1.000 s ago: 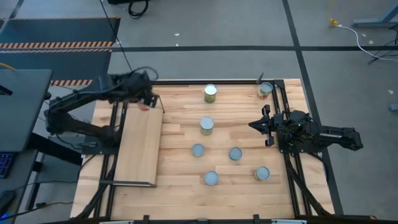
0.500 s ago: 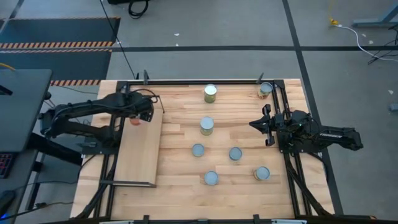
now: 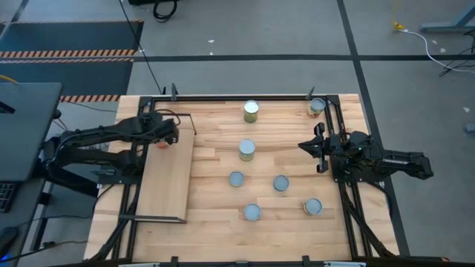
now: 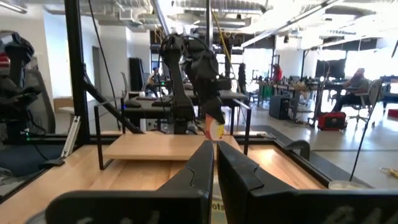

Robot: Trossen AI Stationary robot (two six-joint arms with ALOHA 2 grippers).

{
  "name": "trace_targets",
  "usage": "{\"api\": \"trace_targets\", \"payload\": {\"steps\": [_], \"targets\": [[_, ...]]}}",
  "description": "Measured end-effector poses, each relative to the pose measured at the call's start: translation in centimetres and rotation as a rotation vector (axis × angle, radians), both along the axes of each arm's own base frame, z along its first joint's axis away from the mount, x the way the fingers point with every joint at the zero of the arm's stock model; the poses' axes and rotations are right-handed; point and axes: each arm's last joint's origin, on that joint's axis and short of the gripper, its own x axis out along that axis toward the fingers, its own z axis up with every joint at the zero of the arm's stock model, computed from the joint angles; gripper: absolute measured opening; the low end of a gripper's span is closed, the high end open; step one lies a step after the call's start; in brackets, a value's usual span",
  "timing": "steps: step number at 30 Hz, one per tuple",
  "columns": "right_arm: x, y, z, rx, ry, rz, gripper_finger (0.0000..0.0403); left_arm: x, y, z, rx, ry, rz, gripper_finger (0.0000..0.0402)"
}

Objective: Pick and place cans onto a shelf
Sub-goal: Put the canned pineapple on the shelf

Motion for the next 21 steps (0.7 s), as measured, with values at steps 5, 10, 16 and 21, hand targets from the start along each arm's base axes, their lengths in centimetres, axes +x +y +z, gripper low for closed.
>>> {"api": "trace_targets", "payload": {"steps": [5, 10, 16, 21], "targets": [[0.0, 0.0, 0.0, 0.002, -0.001, 0.0, 0.0027, -0.8, 0.4, -0.3, 0.002, 0.013, 0.034, 0.0282], [0.0, 0.0, 0.0, 0.002, 0.0, 0.0, 0.0027, -1.0, 0.9, -1.0, 0.001, 0.006, 0.07, 0.0291], [0.0, 0.0, 0.0, 0.002, 0.0, 0.0, 0.0027, -1.0, 1.0, -1.1, -0.033, -0.011, 0.076, 0.033], [0.0, 0.0, 0.0, 0.001, 0.0, 0.0, 0.0027, -1.1, 1.0, -1.1, -0.044, -0.011, 0.073, 0.0352]]}}
